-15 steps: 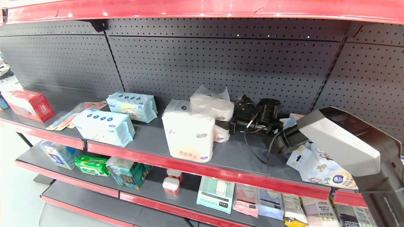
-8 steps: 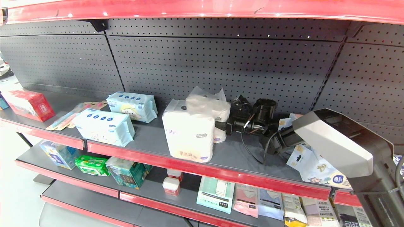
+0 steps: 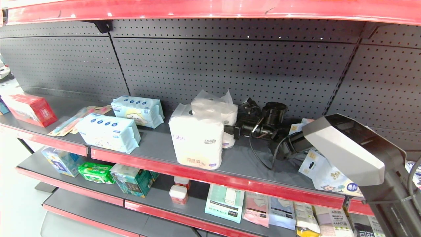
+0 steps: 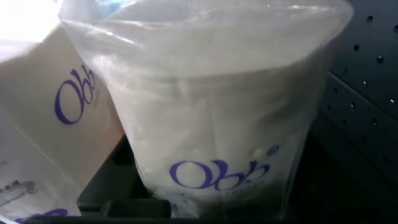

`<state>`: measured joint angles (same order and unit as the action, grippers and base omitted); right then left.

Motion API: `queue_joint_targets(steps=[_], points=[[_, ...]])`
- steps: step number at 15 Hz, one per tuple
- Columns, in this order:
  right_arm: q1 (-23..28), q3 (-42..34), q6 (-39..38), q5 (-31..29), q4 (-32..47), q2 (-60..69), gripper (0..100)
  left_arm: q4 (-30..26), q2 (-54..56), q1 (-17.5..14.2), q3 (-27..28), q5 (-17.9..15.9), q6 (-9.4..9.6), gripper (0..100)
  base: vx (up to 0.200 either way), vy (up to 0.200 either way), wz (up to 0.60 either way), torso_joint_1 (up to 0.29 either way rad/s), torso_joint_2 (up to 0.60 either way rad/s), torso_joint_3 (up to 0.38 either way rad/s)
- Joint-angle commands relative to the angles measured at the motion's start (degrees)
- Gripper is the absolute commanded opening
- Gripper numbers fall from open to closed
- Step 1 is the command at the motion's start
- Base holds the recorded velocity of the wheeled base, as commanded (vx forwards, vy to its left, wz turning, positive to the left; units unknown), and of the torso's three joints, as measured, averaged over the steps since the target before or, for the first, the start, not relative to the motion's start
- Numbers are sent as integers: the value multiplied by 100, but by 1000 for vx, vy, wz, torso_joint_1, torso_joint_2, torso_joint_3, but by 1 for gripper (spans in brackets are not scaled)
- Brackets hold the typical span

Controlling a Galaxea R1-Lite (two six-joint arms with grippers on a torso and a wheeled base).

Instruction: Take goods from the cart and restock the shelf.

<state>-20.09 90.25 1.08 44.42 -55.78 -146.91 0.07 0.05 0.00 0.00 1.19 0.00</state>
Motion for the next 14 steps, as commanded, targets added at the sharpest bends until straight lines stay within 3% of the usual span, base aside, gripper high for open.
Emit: queue_joint_targets(steps=[1,14], points=[[5,-42,15,-13,6,-31,0,1,-5,0,0,4,0,100,0,0,0,0,0,0],[49,-51,-21,93,24,-13,0,1,-5,0,0,4,0,100,0,0,0,0,0,0]])
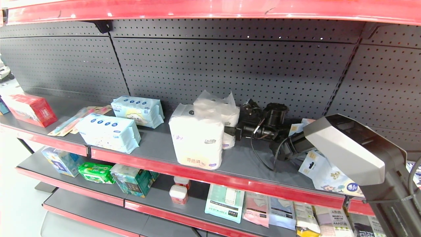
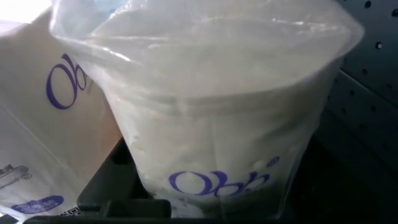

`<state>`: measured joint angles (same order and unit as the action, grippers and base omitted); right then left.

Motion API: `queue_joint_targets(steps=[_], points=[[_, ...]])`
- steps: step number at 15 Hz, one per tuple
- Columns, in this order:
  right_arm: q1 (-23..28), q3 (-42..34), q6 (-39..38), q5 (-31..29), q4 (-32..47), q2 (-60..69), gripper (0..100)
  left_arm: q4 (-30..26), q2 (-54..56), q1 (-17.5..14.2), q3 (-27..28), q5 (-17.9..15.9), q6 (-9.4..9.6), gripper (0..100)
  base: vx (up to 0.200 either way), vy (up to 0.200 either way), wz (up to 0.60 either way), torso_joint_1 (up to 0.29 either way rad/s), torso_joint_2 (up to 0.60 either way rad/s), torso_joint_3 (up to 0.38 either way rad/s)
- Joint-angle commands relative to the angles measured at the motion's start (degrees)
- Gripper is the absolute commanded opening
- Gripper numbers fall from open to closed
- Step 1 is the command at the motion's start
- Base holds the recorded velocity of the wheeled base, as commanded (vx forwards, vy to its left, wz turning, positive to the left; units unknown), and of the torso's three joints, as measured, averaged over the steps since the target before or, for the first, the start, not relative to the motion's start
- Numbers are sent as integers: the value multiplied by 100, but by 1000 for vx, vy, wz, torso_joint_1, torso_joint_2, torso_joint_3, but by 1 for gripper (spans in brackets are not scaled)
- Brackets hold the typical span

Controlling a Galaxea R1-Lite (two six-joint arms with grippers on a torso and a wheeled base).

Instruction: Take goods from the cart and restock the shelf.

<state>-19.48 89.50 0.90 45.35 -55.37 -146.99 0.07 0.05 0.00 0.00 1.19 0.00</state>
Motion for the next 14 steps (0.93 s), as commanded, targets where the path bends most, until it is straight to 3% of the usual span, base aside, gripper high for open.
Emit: queue_joint_targets(steps=[1,8,9,14], points=[[-21,23,-2,62,17,-5,0,1,-5,0,0,4,0,100,0,0,0,0,0,0],[-65,-29,33,35,17,13,0,1,-5,0,0,4,0,100,0,0,0,0,0,0],[-65,-38,50,35,17,13,100,1,-5,0,0,4,0,100,0,0,0,0,0,0],[-21,-73,-55,-9,17,127,100,1,-5,0,0,4,0,100,0,0,0,0,0,0]])
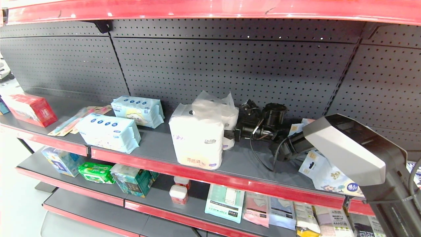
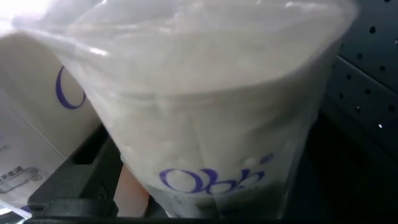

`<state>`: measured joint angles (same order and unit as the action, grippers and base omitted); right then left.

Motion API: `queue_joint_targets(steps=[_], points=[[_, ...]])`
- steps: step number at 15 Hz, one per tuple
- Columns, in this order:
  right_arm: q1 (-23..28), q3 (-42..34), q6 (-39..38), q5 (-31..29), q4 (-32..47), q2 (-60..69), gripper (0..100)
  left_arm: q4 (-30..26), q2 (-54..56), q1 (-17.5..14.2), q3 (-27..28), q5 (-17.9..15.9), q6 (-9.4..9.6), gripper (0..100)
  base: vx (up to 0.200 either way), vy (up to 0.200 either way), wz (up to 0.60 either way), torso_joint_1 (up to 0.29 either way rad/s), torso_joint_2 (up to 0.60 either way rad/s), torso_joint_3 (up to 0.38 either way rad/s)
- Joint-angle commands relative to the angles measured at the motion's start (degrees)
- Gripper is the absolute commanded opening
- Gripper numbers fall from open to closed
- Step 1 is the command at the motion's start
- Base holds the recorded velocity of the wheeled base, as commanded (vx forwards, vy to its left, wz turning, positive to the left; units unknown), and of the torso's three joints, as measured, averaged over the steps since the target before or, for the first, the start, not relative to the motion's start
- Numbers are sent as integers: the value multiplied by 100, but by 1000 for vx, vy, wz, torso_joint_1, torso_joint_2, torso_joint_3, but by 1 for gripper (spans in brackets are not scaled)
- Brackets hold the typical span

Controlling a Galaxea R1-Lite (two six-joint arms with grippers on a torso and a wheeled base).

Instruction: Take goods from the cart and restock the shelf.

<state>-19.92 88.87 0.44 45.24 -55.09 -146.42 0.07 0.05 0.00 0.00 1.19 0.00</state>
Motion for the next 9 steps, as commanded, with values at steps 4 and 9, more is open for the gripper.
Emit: queue_joint_targets(steps=[4,9], points=[[102,-309,0,-6,112,439,100,1,-5,0,0,4,0,100,0,0,0,0,0,0],[392,-836,0,-15,332,1063,100,1,-5,0,0,4,0,100,0,0,0,0,0,0]])
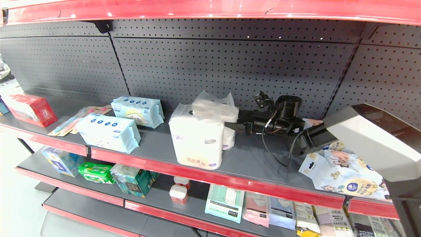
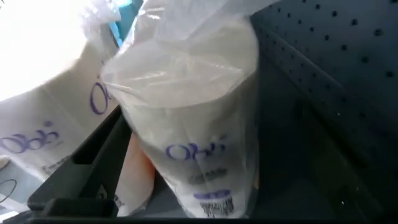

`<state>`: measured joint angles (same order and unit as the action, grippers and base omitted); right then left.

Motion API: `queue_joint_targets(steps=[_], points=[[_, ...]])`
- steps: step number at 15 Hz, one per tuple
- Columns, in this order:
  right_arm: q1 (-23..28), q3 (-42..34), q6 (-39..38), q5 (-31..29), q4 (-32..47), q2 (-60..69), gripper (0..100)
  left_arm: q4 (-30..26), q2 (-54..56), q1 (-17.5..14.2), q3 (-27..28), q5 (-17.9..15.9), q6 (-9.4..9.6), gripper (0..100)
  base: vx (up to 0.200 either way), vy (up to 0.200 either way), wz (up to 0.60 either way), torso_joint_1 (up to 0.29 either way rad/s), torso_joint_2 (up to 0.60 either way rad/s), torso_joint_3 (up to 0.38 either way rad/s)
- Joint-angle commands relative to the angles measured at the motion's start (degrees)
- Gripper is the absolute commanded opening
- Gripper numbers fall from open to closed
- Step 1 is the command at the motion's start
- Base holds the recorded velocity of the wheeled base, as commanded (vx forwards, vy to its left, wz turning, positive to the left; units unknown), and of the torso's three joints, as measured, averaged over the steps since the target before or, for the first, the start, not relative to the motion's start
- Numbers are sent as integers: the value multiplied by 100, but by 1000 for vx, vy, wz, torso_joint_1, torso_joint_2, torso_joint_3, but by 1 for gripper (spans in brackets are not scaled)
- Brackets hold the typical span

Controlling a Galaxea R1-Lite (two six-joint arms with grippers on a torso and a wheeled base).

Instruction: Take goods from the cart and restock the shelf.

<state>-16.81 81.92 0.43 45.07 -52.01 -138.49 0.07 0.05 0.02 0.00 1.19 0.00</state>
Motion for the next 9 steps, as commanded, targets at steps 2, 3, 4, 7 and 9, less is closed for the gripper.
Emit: queue_joint_targets(steps=[2,3,4,7,9], points=[[205,-256,1,-7,147,419,100,1,-5,-2,0,4,0,100,0,0,0,0,0,0],[266,-387,1,-7,191,542,100,1,-5,-2,0,4,0,100,0,0,0,0,0,0],[310,-546,1,2,200,674,100,1,-5,-2,0,4,0,100,0,0,0,0,0,0],[372,-897,-8,2,252,1052,100,1,-5,-2,0,4,0,100,0,0,0,0,0,0],[468,-1284,-8,2,270,1394,100,1,-5,-2,0,4,0,100,0,0,0,0,0,0]])
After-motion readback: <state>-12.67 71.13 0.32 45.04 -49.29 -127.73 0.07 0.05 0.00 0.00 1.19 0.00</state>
